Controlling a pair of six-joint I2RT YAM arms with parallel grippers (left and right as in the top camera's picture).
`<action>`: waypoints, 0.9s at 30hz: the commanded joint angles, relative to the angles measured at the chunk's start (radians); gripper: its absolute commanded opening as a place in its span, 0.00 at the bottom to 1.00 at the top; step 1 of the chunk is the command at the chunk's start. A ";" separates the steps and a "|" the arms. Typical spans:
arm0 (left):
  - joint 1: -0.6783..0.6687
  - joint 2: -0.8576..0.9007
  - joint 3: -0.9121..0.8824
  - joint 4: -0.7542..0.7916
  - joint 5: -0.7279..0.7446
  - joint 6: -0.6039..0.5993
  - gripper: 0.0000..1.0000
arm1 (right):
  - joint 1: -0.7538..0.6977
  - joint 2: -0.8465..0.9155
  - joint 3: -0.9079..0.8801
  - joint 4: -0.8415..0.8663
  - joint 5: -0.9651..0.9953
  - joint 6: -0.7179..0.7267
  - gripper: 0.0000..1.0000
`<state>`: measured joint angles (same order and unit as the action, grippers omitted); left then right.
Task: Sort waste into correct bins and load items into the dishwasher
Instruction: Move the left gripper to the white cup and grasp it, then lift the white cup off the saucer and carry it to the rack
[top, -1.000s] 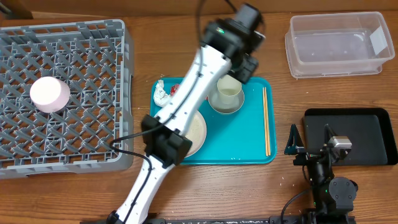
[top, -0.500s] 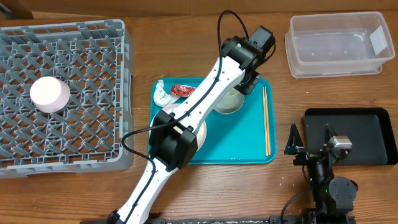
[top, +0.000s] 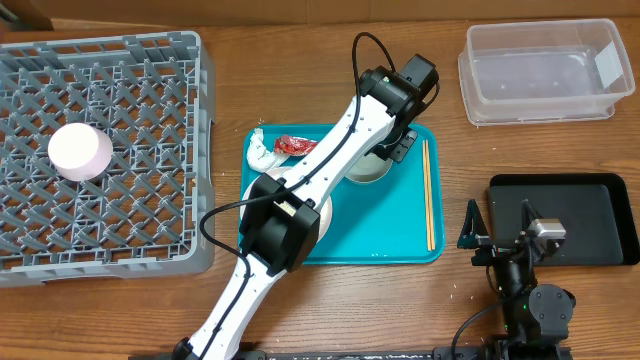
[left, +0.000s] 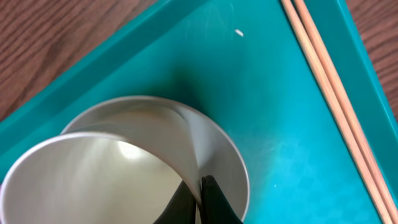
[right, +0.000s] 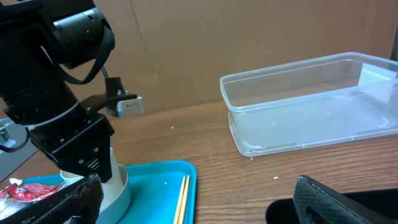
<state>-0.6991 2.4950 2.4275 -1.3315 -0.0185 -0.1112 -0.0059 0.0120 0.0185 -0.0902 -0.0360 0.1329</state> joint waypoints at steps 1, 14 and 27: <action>-0.001 0.007 0.103 -0.035 0.008 -0.009 0.04 | -0.001 -0.009 -0.011 0.006 0.012 -0.003 1.00; 0.269 -0.052 0.711 -0.254 0.051 -0.105 0.04 | -0.001 -0.009 -0.011 0.006 0.013 -0.003 1.00; 1.025 0.021 0.705 -0.256 0.870 -0.098 0.04 | -0.001 -0.009 -0.011 0.006 0.012 -0.003 1.00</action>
<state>0.2371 2.4737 3.1256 -1.5806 0.5900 -0.2111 -0.0059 0.0120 0.0185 -0.0898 -0.0360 0.1333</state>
